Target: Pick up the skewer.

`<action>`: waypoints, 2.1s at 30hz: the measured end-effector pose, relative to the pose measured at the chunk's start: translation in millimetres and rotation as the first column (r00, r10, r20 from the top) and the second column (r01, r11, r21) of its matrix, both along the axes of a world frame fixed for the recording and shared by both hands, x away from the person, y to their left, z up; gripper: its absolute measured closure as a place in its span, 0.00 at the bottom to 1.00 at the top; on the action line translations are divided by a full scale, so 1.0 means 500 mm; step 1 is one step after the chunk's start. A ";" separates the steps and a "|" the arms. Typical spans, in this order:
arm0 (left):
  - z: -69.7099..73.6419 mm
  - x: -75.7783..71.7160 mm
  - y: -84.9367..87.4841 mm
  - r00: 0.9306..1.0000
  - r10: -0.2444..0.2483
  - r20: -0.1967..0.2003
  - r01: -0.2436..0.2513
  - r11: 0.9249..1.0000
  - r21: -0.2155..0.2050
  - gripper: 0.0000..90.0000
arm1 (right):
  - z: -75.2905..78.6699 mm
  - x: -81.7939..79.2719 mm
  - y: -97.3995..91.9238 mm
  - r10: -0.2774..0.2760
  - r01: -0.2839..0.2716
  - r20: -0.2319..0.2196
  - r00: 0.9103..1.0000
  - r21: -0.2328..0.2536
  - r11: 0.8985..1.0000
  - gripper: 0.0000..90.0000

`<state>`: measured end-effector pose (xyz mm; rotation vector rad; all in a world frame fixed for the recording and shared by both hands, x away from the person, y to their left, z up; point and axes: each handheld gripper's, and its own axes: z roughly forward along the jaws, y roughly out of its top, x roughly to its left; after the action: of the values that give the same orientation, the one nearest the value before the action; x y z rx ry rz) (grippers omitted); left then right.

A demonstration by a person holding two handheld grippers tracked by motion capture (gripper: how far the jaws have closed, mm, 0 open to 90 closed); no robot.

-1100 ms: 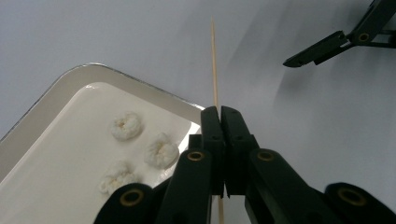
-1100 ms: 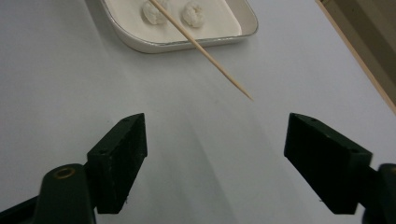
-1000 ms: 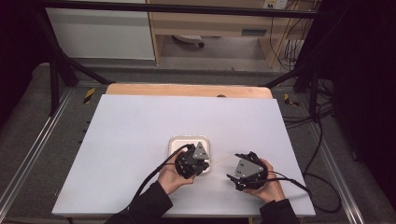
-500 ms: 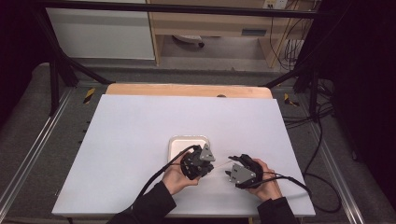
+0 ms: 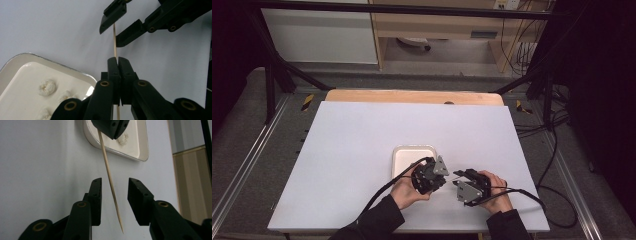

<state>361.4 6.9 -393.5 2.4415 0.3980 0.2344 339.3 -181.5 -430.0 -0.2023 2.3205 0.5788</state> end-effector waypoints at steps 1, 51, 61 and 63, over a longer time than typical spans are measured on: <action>0.000 0.000 -0.001 1.000 -0.001 0.002 0.001 1.000 0.001 0.99 | 0.000 0.000 0.000 0.002 -0.002 -0.002 1.000 -0.005 1.000 0.77; -0.010 0.017 0.004 0.995 0.005 -0.099 0.012 0.985 0.173 0.83 | 0.000 -0.002 0.011 0.087 -0.081 0.024 0.996 -0.185 0.979 0.99; -0.018 0.013 -0.006 0.994 -0.018 -0.105 0.040 0.977 0.208 0.96 | 0.001 -0.005 0.012 0.096 -0.089 0.028 0.995 -0.196 0.976 0.99; -0.020 0.011 -0.008 0.994 -0.015 -0.106 0.037 0.977 0.209 0.98 | 0.002 -0.006 0.013 0.102 -0.094 0.029 0.994 -0.202 0.975 0.99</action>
<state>367.1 2.8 -403.4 2.6744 0.4039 0.1451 336.3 -175.1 -429.1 -0.4212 2.3393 0.3841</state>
